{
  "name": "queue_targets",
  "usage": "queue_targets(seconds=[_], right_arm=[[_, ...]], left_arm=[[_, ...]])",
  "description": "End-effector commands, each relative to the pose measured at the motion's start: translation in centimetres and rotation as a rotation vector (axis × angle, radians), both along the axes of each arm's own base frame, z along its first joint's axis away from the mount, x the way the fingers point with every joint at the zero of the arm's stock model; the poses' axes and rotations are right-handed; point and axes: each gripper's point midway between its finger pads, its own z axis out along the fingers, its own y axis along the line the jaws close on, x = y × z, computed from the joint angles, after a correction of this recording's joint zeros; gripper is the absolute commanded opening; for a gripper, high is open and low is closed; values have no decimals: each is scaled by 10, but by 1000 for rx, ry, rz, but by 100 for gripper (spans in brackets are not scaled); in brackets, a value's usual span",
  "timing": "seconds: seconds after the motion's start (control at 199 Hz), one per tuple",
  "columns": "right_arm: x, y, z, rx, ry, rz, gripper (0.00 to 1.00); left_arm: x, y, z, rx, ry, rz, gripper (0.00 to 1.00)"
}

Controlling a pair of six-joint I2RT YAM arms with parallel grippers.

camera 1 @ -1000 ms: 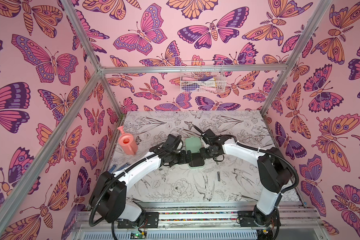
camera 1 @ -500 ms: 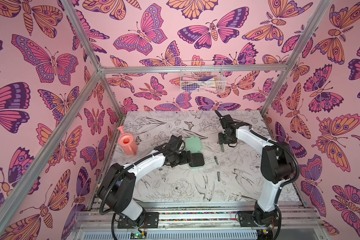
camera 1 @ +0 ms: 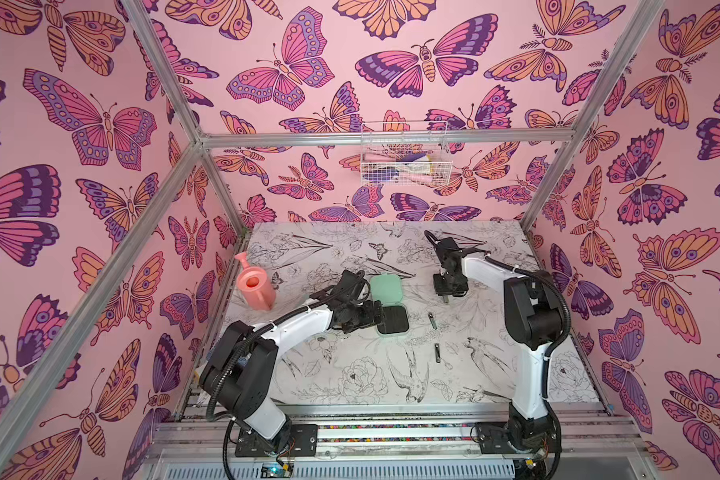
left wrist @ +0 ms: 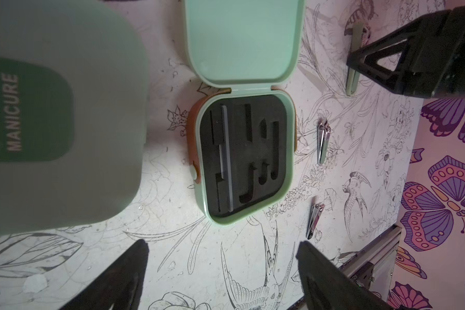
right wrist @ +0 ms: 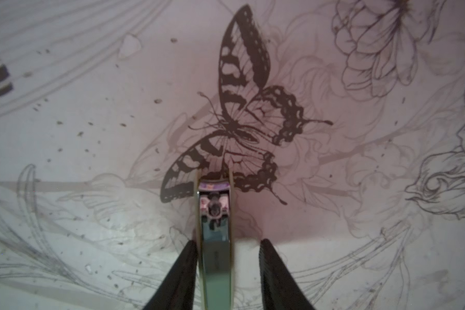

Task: Organize nail clipper sets
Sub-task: Pick up the nail clipper from the center of the board.

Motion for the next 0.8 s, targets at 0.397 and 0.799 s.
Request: queue_targets(seconds=[0.397, 0.799], right_arm=[[7, 4, 6, 35, -20, -7, 29], [0, 6, 2, 92, -13, -24, 22]], left_arm=[[0, -2, -17, -7, 44, 11, 87], [1, -5, -19, -18, 55, 8, 87]])
